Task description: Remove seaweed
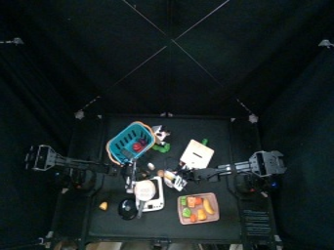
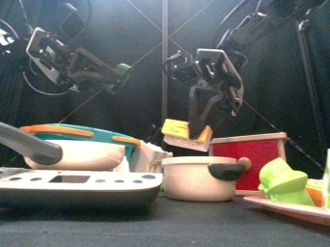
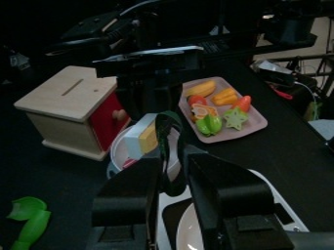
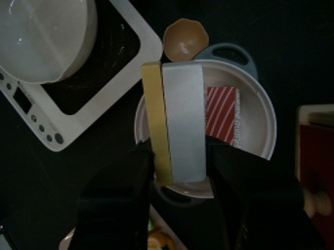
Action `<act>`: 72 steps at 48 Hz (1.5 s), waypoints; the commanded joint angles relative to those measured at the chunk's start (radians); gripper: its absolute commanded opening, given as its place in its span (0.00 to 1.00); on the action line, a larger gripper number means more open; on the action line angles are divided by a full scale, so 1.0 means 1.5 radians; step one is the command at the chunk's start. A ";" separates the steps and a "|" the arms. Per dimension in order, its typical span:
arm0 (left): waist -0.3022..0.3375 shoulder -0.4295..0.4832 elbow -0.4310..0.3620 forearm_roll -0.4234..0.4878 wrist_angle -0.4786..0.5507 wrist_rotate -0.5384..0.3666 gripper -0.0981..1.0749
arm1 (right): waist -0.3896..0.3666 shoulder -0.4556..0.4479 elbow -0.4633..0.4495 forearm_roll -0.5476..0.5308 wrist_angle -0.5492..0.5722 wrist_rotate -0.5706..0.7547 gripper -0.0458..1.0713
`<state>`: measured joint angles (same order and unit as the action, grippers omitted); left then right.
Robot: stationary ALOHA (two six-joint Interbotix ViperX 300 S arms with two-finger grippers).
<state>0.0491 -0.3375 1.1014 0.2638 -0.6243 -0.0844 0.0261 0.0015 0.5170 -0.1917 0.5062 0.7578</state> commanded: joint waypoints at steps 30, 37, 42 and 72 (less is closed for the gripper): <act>0.001 -0.004 -0.008 -0.001 -0.004 0.001 0.63 | -0.022 0.032 -0.030 -0.035 0.097 0.002 0.60; 0.001 -0.004 -0.008 0.000 -0.004 0.001 0.63 | -0.022 0.035 -0.030 -0.035 0.097 0.002 0.63; 0.001 -0.004 -0.008 -0.001 -0.004 0.001 0.63 | -0.022 0.035 -0.029 -0.035 0.098 0.002 0.66; 0.001 -0.004 -0.008 -0.001 -0.002 0.000 0.63 | -0.024 0.035 -0.029 -0.040 0.102 0.002 0.79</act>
<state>0.0491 -0.3375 1.1014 0.2638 -0.6243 -0.0844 -0.0046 0.0752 0.4955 -0.2500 0.6581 0.7593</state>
